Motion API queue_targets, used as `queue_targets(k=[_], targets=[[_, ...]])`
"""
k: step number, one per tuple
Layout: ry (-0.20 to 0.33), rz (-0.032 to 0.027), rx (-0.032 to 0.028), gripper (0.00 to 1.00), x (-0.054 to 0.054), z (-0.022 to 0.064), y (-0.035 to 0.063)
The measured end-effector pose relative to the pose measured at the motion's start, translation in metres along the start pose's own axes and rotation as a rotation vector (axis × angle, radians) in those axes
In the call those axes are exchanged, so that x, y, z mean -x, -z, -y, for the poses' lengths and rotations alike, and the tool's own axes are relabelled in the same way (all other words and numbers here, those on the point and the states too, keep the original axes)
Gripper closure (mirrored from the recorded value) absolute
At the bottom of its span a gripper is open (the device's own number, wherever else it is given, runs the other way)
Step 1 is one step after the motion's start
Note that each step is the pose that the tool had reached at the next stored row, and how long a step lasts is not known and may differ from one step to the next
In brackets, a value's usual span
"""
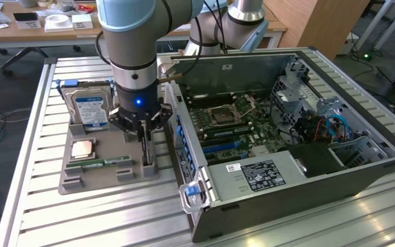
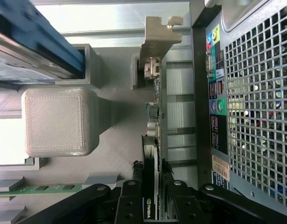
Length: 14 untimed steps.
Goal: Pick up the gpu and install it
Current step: 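Pick up the gpu and move the gpu toward the slot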
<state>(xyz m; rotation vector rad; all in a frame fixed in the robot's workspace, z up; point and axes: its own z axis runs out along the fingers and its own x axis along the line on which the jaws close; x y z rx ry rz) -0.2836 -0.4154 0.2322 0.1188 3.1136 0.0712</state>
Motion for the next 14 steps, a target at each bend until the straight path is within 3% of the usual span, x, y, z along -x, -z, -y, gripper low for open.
queue_targets(k=[8,11,14], targets=[[0.003,-0.0002,0.0,0.74,0.0,0.0,-0.0001],[0.039,-0.0022,0.0006,0.74,-0.0001,0.0001,-0.0007],[0.044,-0.0022,0.001,0.74,0.0,0.0,-0.001]])
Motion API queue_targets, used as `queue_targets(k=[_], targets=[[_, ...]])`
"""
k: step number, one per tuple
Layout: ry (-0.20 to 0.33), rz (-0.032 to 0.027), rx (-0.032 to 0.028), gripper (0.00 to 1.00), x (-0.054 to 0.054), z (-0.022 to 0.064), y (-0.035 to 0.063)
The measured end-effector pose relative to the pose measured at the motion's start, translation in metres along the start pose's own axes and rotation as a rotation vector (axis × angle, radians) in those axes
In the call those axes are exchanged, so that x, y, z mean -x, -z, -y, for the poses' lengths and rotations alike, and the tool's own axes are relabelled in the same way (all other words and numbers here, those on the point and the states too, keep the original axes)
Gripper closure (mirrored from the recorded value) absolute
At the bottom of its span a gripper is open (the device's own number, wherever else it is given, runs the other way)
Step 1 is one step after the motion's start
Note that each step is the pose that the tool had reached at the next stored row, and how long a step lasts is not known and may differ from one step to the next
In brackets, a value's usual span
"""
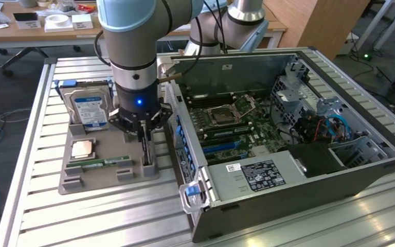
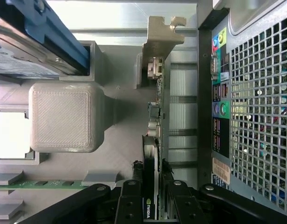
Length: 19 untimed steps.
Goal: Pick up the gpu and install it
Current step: 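Pick up the gpu and move the gpu toward the slot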
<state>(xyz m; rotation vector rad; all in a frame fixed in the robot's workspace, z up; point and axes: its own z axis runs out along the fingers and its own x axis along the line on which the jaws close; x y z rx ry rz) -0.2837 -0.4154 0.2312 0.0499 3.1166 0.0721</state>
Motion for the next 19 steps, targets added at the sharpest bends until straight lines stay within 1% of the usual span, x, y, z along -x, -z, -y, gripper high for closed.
queue_targets(k=[5,6,7,12,19], targets=[[0.0,0.0005,0.0005,0.74,0.0,-0.0001,0.0002],[0.0,0.0013,0.0014,0.74,0.0,-0.0002,0.0011],[0.0,0.0008,0.0009,0.74,0.0,-0.0003,0.0033],[0.0,0.0001,0.0002,0.74,0.0,-0.0009,0.0192],[0.0,0.0002,0.0002,0.74,0.001,-0.0022,0.0464]])
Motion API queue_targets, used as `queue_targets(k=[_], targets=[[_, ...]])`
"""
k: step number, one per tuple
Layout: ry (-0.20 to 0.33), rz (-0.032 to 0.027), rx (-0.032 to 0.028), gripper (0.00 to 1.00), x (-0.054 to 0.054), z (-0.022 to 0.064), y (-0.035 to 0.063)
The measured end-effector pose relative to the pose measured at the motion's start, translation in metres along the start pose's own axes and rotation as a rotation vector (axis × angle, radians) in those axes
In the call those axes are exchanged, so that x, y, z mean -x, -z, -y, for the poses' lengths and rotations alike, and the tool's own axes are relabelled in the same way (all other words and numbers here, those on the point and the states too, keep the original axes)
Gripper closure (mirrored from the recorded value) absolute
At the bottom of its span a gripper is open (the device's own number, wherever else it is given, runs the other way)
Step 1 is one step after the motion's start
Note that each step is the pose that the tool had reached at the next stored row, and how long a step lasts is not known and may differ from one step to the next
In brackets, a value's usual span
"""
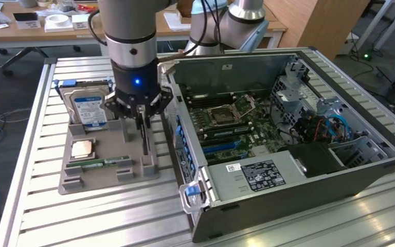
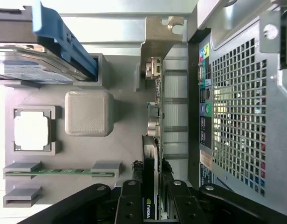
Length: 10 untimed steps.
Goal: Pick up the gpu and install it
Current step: 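Pick up the gpu and move the gpu toward the slot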
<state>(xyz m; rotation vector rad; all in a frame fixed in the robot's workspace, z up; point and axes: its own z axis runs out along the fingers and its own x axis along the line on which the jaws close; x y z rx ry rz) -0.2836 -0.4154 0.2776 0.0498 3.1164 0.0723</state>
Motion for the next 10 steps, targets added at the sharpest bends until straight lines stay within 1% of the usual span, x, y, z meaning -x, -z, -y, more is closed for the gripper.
queue_targets(k=[6,7,10], targets=[[0.0,0.0,0.0,0.74,0.001,-0.0012,0.0263],[0.0,0.0,0.0,0.74,0.001,-0.0016,0.0353],[0.0,-0.0001,-0.0001,0.74,0.001,-0.0022,0.048]])
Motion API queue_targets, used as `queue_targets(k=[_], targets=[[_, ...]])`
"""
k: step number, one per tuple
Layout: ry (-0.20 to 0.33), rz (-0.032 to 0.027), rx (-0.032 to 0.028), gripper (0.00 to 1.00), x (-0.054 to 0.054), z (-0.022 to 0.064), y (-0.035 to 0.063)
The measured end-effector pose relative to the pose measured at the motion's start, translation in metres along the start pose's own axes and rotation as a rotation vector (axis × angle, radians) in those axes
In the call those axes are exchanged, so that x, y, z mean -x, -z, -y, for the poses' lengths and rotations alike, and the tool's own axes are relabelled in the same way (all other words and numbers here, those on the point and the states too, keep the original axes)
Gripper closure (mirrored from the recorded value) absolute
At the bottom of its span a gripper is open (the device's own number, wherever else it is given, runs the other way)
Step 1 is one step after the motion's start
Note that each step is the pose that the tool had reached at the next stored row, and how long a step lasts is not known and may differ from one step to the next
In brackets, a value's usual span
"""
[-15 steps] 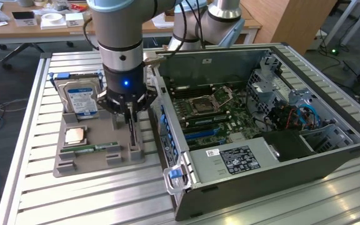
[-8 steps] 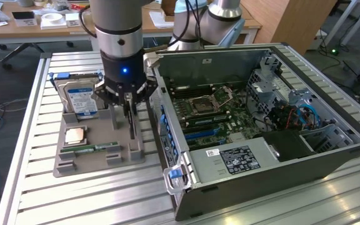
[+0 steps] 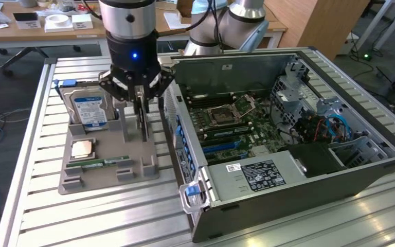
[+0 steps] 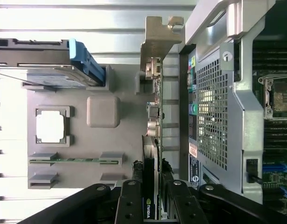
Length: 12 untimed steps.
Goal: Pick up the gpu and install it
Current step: 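Pick up the gpu and move the gpu toward the slot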
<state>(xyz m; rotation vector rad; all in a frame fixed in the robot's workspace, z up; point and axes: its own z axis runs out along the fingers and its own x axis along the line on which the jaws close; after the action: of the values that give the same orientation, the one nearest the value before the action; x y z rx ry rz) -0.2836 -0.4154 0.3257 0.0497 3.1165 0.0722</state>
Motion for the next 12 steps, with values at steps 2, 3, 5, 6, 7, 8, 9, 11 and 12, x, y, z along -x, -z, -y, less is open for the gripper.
queue_targets(k=[2,3,5,6,7,8,9,11,12], targets=[[0.0,0.0001,0.0001,0.74,0.0,-0.0004,0.008],[0.0,0.0001,0.0001,0.74,0.0,-0.0006,0.0119],[0.0,0.0,0.0,0.74,0.0,-0.0009,0.0197],[0.0,0.0001,0.0,0.74,0.001,-0.0011,0.0232],[0.0,0.0001,0.0001,0.74,0.001,-0.0012,0.0266],[0.0,0.0,0.0,0.74,0.001,-0.0014,0.03],[0.0,0.0,0.0,0.74,0.001,-0.0016,0.0334],[0.0,0.0001,0.0,0.74,0.001,-0.0019,0.0397],[0.0,0.0001,0.0,0.74,0.001,-0.002,0.0429]])
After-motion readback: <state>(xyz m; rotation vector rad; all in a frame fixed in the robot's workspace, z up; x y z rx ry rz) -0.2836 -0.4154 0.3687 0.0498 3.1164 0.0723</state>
